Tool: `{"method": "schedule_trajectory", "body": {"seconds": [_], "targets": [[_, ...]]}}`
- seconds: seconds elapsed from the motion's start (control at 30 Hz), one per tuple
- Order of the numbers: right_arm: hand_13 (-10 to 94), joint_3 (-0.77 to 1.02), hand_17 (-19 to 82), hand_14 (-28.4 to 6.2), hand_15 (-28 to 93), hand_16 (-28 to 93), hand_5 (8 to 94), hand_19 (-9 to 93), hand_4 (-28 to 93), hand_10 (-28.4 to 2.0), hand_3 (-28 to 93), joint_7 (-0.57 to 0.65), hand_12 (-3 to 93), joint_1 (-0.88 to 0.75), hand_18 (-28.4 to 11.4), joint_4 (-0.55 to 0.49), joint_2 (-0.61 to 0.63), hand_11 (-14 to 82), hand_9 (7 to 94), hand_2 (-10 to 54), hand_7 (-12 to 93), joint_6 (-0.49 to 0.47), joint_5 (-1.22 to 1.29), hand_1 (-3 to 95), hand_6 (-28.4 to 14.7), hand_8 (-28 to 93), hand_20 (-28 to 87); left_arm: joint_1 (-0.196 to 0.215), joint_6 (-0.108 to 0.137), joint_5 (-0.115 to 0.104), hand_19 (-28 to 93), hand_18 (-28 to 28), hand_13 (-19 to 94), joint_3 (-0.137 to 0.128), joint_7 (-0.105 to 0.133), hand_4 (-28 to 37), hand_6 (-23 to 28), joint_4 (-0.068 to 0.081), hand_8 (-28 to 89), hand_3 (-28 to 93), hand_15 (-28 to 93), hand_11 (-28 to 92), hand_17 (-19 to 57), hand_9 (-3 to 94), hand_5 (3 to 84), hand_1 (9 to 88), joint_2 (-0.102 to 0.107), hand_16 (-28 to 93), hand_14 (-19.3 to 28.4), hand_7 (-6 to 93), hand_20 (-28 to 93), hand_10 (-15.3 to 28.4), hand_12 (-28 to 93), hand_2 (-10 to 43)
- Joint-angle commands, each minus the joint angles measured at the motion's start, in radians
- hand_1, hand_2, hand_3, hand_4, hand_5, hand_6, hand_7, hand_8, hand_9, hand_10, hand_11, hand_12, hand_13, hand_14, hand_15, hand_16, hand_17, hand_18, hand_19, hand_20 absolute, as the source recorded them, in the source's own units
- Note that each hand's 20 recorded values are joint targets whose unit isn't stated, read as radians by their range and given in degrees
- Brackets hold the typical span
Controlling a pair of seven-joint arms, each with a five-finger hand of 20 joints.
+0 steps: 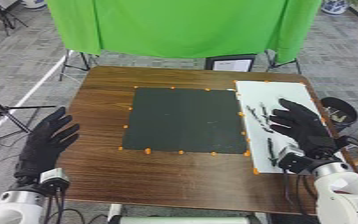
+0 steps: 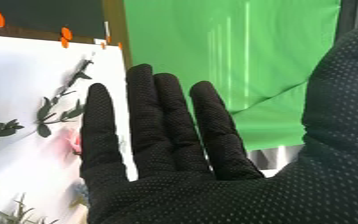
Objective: Arrange flowers
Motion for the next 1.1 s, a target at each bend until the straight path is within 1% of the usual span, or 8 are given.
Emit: {"method": "schedule_trajectory", "body": {"seconds": [0.03, 0.2, 0.3, 0.37, 0.53, 0.7, 0.8, 1.1], "targets": [[34, 0.008, 10, -9.7, 33, 21, 30.8, 52, -28, -12.8, 81, 0.007, 23.1, 0.015, -20.4, 0.0, 0.03, 20.3, 38.8, -9.5, 31, -0.028, -0.057, 17.7, -3.8, -17, 26, 0.007, 0.012, -0.005, 44, 23.6, 20, -0.001, 0.007, -28.3, 4.6, -0.007, -13, 67, 32, 22, -7.8, 22.9, 26.0, 26.2, -0.01, 0, 16.3, 25.3, 7, 11.5, 19, -6.6], [36, -0.003, 11, -9.9, 38, 21, 32.4, 56, -28, -13.2, 81, 0.095, 24.4, 0.011, -20.5, -0.034, 0.09, 24.5, 41.0, -9.5, 31, 0.058, -0.201, 18.1, -4.2, -17, 28, 0.01, 0.009, -0.003, 44, 23.5, 20, 0.001, 0.001, -28.3, 4.7, -0.008, -13, 67, 32, 22, -7.9, 22.9, 26.0, 26.2, -0.013, 0, 16.3, 25.3, 8, 11.5, 19, -6.6], [43, -0.031, 17, -11.1, 57, 19, 40.0, 67, -28, -13.5, 82, 0.207, 26.0, 0.0, -20.2, -0.066, 0.144, 36.7, 48.1, -9.5, 33, 0.129, -0.529, 20.4, -4.5, -18, 33, 0.014, 0.016, -0.004, 44, 23.5, 20, -0.002, 0.001, -28.3, 4.7, -0.011, -13, 67, 32, 22, -7.9, 22.9, 26.0, 26.1, -0.013, 0, 16.3, 25.3, 8, 11.5, 19, -6.5], [50, -0.041, 24, -11.6, 69, 21, 46.4, 77, -28, -11.9, 81, 0.295, 29.3, -0.014, -19.0, -0.094, 0.17, 46.5, 55.3, -9.5, 39, 0.143, -0.669, 23.4, -3.2, -18, 38, 0.019, 0.015, -0.002, 44, 23.5, 20, -0.004, 0.001, -28.3, 4.7, -0.013, -13, 67, 32, 22, -7.9, 22.9, 26.0, 26.1, -0.014, 0, 16.3, 25.3, 8, 11.6, 19, -6.6], [57, -0.105, 29, -11.6, 76, 25, 53.4, 86, -28, -12.2, 75, 0.468, 33.3, 0.01, -18.7, -0.108, 0.239, 53.5, 61.7, -9.5, 44, 0.026, -0.963, 29.0, -1.8, -18, 42, 0.016, 0.011, -0.002, 44, 23.4, 20, 0.001, 0.001, -28.3, 4.6, -0.01, -13, 67, 32, 22, -7.9, 22.9, 25.9, 26.1, -0.014, 0, 16.3, 25.3, 8, 11.5, 19, -6.6], [60, -0.115, 31, -11.9, 78, 30, 57.4, 89, -28, -12.8, 55, 0.527, 38.4, -0.013, -19.8, -0.134, 0.274, 56.5, 64.7, -9.5, 46, -0.139, -1.093, 34.5, -1.2, -17, 44, 0.02, 0.009, 0.001, 44, 23.4, 20, 0.001, -0.001, -28.3, 4.6, -0.009, -13, 67, 32, 22, -7.9, 22.9, 25.9, 26.1, -0.01, 0, 16.3, 25.4, 8, 11.5, 19, -6.7], [62, -0.121, 33, -12.4, 79, 31, 61.4, 91, -28, -12.3, 52, 0.577, 40.2, -0.005, -20.6, -0.15, 0.28, 57.9, 67.7, -9.5, 50, -0.315, -1.13, 31.4, -0.7, -16, 45, 0.021, 0.009, 0.0, 44, 23.4, 20, 0.001, 0.0, -28.3, 4.6, -0.01, -13, 68, 32, 22, -7.9, 22.9, 25.9, 26.0, -0.012, 0, 16.3, 25.4, 8, 11.5, 19, -6.7], [65, -0.16, 34, -12.8, 81, 34, 65.2, 93, -28, -12.2, 58, 0.643, 42.6, 0.03, -21.6, -0.132, 0.278, 59.0, 70.3, -9.5, 52, -0.37, -1.149, 25.1, -0.5, -16, 48, 0.014, 0.005, -0.001, 44, 23.4, 20, 0.008, -0.006, -28.3, 4.6, -0.009, -13, 67, 33, 22, -7.9, 22.8, 25.9, 26.1, -0.019, 0, 16.3, 25.5, 8, 11.6, 19, -6.6]]}}
